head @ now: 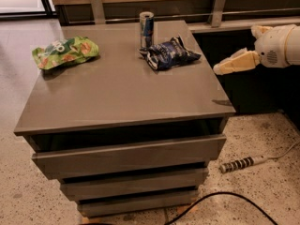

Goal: Pick blue chip bag

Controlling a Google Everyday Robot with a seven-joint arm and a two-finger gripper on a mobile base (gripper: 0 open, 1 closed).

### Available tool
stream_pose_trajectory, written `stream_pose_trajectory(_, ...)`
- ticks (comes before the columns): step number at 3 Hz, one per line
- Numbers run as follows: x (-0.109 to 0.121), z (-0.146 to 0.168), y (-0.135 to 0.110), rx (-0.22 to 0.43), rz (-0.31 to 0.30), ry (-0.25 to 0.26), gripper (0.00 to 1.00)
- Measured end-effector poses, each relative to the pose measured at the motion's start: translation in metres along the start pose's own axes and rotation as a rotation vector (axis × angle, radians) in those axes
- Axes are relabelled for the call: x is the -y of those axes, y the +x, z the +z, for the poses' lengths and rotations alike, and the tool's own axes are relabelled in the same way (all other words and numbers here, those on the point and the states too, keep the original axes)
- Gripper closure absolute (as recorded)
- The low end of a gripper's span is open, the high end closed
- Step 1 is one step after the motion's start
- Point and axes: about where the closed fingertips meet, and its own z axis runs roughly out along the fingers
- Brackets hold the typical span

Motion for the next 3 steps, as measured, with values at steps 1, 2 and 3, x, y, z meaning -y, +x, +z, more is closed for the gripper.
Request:
stream_pose_trajectory(1, 0.017, 0.038, -0.002, 0.059, 0.046, 0.031, 0.0)
stream_pose_trajectory(2, 0.027, 0.061, -0.003, 0.094, 0.057, 0.042, 0.0)
stream_pose_trajectory(3, 0.03, 0.092, -0.006, 0.117, 0.06, -0.009, 0.0)
